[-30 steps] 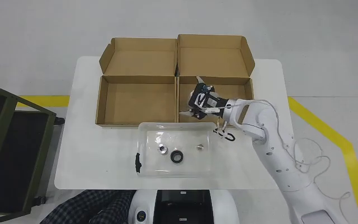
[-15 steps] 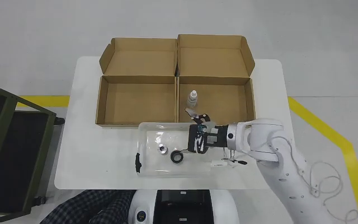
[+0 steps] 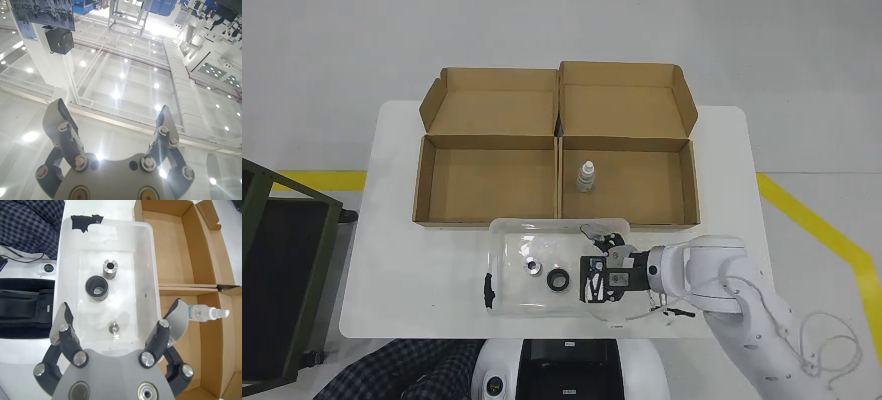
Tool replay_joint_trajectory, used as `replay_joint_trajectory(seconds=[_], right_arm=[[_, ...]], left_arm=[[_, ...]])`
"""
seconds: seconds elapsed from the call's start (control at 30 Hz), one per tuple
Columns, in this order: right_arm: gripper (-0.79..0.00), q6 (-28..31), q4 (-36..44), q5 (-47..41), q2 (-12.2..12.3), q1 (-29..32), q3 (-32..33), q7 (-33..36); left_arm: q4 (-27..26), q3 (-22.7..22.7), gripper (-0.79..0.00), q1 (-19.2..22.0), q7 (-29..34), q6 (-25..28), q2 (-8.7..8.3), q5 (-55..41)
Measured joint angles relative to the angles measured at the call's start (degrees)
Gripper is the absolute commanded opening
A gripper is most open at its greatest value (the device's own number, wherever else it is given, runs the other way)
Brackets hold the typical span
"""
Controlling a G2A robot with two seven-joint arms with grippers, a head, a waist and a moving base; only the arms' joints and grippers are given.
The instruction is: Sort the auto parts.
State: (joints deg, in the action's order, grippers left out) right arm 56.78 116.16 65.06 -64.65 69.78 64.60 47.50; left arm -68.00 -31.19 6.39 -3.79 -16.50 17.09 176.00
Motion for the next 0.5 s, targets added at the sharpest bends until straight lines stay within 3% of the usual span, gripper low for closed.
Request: replay_joint_trajectory(seconds=[0.5], right_arm=[[0.000,-3.5,-5.4,4.3,1.5,-4.0,-5.9,3.5]], left_arm=[[0.0,0.0,0.000,0.0,0.0,0.0,0.00,0.0]])
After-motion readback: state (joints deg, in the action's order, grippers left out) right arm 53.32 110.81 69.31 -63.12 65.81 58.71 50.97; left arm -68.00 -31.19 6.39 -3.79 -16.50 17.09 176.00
